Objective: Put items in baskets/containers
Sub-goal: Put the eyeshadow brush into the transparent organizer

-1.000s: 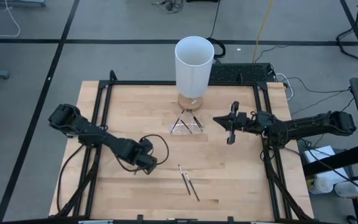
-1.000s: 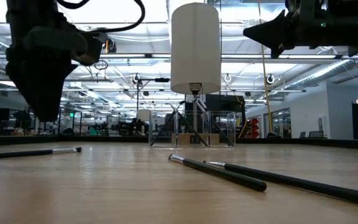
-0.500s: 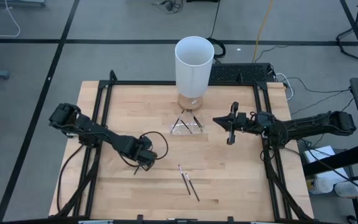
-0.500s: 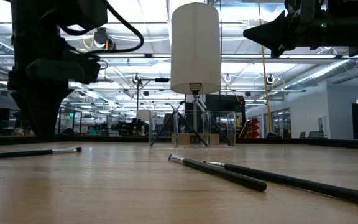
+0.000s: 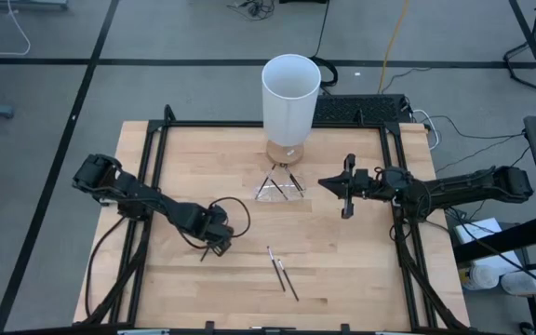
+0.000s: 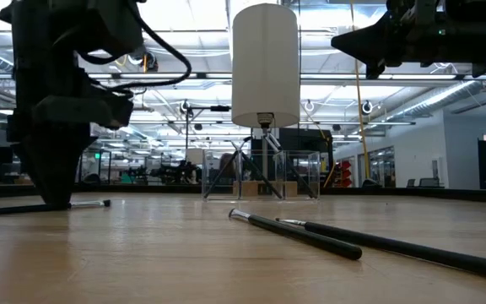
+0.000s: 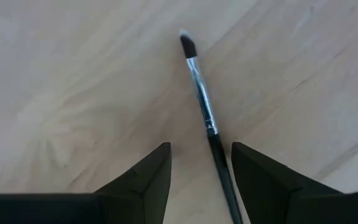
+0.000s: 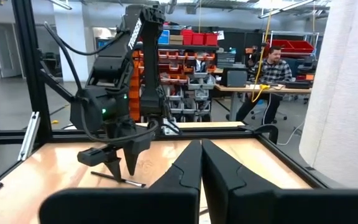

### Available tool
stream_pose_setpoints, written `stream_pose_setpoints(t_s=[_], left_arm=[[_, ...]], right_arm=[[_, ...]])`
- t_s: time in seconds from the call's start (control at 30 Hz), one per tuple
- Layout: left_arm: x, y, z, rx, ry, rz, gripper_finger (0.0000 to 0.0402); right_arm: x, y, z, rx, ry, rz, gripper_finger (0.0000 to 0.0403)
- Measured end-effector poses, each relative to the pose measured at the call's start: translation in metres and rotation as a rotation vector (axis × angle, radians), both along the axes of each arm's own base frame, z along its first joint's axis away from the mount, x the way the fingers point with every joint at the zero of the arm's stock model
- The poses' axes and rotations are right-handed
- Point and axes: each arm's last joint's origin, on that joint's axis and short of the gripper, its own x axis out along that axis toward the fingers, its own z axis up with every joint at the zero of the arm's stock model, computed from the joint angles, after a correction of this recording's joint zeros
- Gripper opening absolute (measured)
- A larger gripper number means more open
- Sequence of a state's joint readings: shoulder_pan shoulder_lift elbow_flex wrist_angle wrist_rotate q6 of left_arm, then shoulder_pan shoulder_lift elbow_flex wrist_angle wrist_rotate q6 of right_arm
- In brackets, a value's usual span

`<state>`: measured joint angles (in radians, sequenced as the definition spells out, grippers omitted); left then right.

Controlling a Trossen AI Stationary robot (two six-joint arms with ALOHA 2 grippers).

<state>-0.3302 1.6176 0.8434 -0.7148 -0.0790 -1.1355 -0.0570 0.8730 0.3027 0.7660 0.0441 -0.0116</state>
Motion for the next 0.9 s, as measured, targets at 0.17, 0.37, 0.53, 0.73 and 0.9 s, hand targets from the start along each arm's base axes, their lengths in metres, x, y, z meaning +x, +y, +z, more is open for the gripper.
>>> stream_pose_setpoints(t_s=[0.17, 0.37, 0.53, 0.73, 0.9], left_arm=[[-0.003, 0.001, -0.008, -0.016, -0.042, 0.002, 0.0175], [-0.005, 0.001, -0.012, -0.014, -0.037, -0.004, 0.0175], [-0.004, -0.002, -0.017, -0.004, -0.018, -0.040, 0.0175], [-0.003, -0.003, -0.021, 0.005, 0.038, -0.061, 0.0175], [-0.001, -0.004, -0.020, 0.002, 0.035, -0.083, 0.0170]], right_arm=[[0.000, 0.000, 0.000, 0.000, 0.000, -0.003, 0.0000], [0.000, 0.000, 0.000, 0.000, 0.000, -0.003, 0.0000], [0.000, 0.000, 0.000, 0.000, 0.000, -0.003, 0.0000], [0.000, 0.000, -0.001, 0.001, 0.013, -0.003, 0.0000], [0.000, 0.000, -0.002, 0.002, 0.023, -0.003, 0.0000]])
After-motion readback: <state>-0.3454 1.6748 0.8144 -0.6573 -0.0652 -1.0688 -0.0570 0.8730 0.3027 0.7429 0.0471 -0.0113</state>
